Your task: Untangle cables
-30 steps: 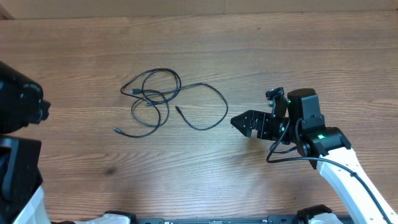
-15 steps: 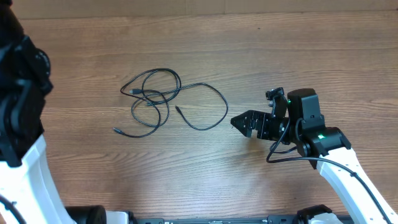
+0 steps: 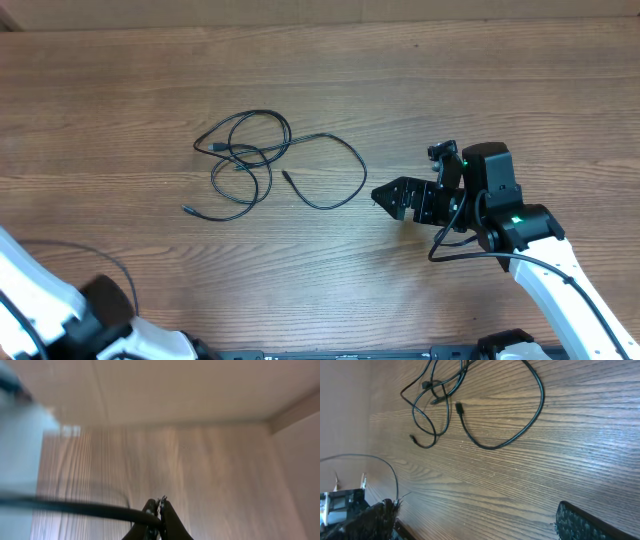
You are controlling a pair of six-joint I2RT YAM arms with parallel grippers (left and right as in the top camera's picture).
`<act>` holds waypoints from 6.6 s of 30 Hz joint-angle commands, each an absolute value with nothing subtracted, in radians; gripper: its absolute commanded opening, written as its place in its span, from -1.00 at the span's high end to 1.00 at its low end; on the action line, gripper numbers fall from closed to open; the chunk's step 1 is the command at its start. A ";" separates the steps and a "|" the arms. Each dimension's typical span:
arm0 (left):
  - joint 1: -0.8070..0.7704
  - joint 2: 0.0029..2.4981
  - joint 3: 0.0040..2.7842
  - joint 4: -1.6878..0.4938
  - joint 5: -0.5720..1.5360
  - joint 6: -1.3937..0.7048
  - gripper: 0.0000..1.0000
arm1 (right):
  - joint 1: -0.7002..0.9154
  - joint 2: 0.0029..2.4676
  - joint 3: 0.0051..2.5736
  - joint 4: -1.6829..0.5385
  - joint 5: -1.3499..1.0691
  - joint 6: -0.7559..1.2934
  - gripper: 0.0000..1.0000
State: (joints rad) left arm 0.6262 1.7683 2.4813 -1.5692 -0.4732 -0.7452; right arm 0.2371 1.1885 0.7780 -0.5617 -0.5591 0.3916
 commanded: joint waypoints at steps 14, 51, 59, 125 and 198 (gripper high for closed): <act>0.704 2.156 2.487 -1.690 0.017 -0.547 0.92 | 0.234 1.189 0.785 -0.552 -0.524 0.384 -1.00; 0.627 2.246 2.059 -1.690 -0.307 -0.533 0.92 | 0.234 1.189 0.785 -0.552 -0.524 0.384 -1.00; 0.712 2.247 2.023 -1.685 -0.287 -0.607 0.89 | 0.234 1.189 0.785 -0.552 -0.508 0.384 -1.00; -0.113 2.247 2.016 -1.375 0.064 -0.409 -1.00 | 0.234 1.189 0.785 -0.565 -0.452 0.384 -1.00; -0.135 1.615 2.052 -1.213 0.020 -0.456 0.92 | 0.234 1.189 0.785 -0.594 -0.442 0.358 -1.00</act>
State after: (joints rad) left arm -0.1295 1.7100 1.9934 -1.2304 0.0120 -0.4683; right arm 0.2371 1.1885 0.7780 -0.5964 -0.4450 0.3653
